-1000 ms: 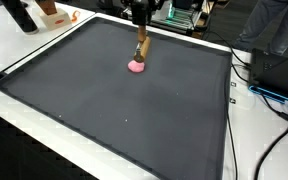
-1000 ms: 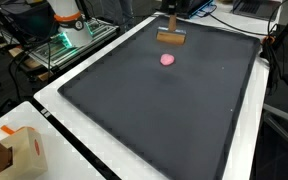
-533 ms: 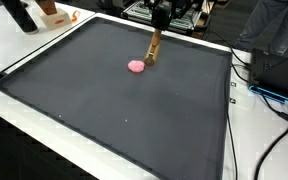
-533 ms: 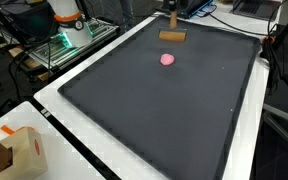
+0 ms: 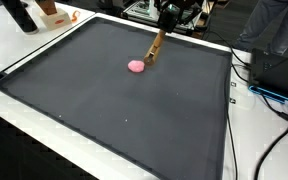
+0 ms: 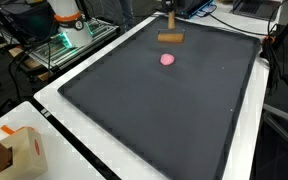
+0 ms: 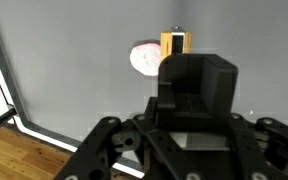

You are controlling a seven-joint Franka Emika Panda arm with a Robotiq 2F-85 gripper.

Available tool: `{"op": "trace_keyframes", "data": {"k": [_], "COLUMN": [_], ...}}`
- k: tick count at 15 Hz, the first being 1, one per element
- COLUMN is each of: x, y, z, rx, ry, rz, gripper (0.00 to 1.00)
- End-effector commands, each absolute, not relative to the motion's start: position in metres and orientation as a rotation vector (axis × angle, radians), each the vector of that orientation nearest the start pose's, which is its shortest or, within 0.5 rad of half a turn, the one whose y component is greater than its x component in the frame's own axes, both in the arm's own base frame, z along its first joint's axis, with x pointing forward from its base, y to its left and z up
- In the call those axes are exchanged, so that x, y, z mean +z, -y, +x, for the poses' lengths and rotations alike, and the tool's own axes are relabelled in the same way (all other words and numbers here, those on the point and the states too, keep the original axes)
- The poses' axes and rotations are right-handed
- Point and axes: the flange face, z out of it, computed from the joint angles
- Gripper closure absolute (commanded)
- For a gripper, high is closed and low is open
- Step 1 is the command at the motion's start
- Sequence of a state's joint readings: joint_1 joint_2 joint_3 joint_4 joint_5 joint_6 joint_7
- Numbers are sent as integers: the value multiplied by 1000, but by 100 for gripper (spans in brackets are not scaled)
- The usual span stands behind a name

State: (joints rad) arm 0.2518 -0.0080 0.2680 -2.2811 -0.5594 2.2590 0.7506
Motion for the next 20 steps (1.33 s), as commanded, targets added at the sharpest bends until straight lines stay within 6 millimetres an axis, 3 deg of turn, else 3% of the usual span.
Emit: {"op": "trace_keyframes", "data": {"k": [1,10,20], "x": [352,332,320], "y": [-250,-259,-246], "z": [437,427,415], "rx": [-521,-592,-476], "ry": [238,344,802], "rz": [-3482,-3476,-3463], "gripper": [76,76,76]}}
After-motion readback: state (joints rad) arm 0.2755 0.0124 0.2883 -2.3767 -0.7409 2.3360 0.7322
